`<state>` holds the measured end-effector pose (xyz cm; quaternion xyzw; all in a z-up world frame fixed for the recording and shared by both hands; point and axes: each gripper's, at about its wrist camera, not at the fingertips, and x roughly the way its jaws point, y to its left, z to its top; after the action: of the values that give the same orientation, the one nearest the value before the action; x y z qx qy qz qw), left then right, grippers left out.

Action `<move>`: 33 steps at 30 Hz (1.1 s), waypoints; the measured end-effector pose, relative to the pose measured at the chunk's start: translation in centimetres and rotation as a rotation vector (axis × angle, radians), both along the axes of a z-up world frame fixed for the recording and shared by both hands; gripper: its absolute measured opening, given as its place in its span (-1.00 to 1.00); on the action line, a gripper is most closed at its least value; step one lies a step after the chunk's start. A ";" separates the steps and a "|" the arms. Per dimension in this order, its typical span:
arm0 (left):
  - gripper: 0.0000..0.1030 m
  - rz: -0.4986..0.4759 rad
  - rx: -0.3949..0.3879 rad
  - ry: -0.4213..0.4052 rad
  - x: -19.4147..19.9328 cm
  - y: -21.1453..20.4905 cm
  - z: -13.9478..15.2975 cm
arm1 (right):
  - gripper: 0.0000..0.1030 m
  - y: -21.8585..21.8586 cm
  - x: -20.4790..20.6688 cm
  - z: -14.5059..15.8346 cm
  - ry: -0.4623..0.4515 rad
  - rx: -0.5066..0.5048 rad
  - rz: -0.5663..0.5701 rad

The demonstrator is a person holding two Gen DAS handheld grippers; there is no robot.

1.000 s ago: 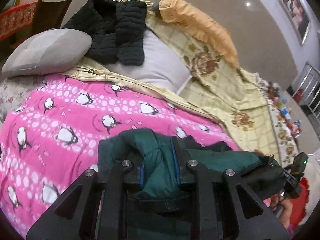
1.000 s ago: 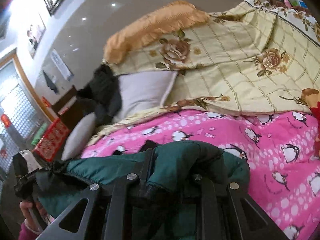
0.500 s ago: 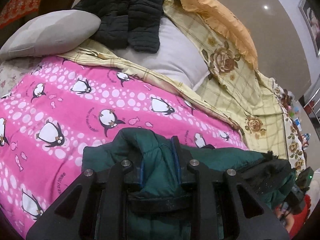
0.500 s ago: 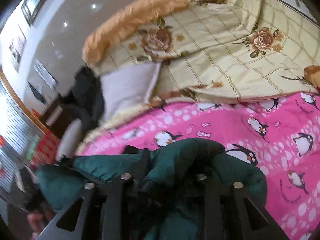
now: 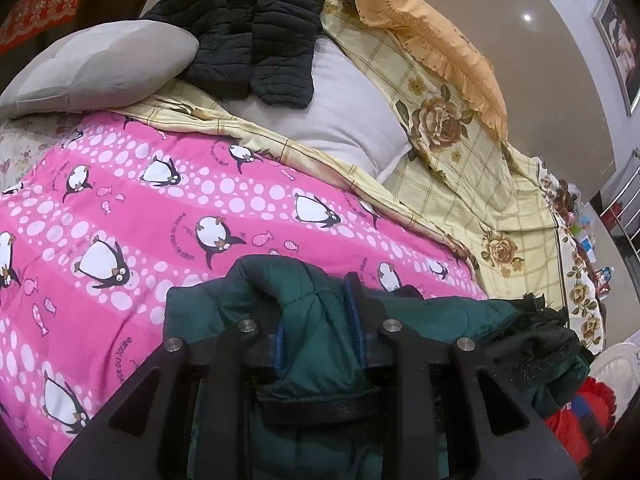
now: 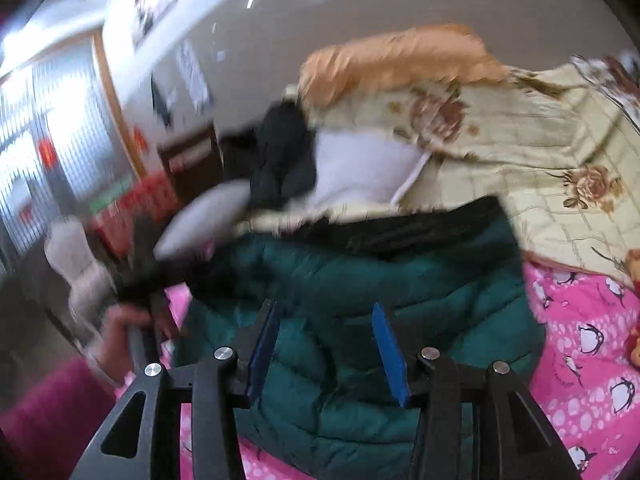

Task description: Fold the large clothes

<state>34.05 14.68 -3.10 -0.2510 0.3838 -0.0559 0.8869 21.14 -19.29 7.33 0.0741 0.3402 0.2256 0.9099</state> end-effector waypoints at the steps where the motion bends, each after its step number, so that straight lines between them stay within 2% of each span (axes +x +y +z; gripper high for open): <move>1: -0.51 0.000 0.000 -0.001 0.0 0.0 0.0 | -0.11 1.0 0.4 -0.7 0.011 0.003 0.014; 5: -0.46 -0.019 0.023 0.005 0.0 0.0 0.2 | -0.11 4.4 4.5 -4.6 0.039 -0.088 -0.056; 7: -0.37 -0.039 0.018 0.006 -0.2 0.2 0.6 | -0.11 5.4 6.6 -6.6 0.086 -0.121 -0.090; 10: -0.07 -0.065 -0.067 -0.032 -1.2 1.4 1.9 | -0.08 6.1 8.9 -9.1 0.131 -0.163 -0.130; 11: 0.09 -0.075 -0.081 -0.049 -1.6 1.6 2.5 | -0.05 6.5 9.7 -9.8 0.136 -0.197 -0.150; 14: 0.59 -0.076 -0.015 -0.139 -3.7 1.2 5.4 | 0.08 6.5 11.8 -11.0 0.149 -0.237 -0.190; 17: 0.61 -0.120 0.007 -0.208 -5.5 0.4 7.7 | 0.13 5.9 13.4 -12.0 0.173 -0.247 -0.217; 20: 0.61 -0.149 0.111 -0.204 -6.5 -1.5 8.3 | 0.19 5.6 14.5 -12.4 0.180 -0.257 -0.227; 23: 0.61 -0.134 0.164 -0.149 -5.9 -2.5 6.5 | 0.20 5.8 14.5 -12.1 0.189 -0.263 -0.223; 26: 0.61 -0.089 0.221 -0.072 -4.1 -3.0 2.8 | 0.20 4.4 13.6 -10.6 0.173 -0.165 -0.209; 29: 0.61 -0.037 0.233 -0.050 -2.6 -2.6 0.7 | 0.20 1.7 11.9 -8.5 0.139 -0.080 -0.237; 32: 0.61 0.010 0.233 -0.037 -1.1 -2.0 -0.3 | 0.27 0.0 11.7 -7.2 0.112 -0.158 -0.276; 33: 0.61 0.040 0.266 -0.025 -0.5 -1.8 -0.6 | 0.28 -0.8 12.1 -7.1 0.118 -0.202 -0.295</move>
<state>33.58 12.88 -3.67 -0.1381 0.3717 0.0102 0.9180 33.25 -20.11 0.26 0.0446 0.3995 0.0495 0.9143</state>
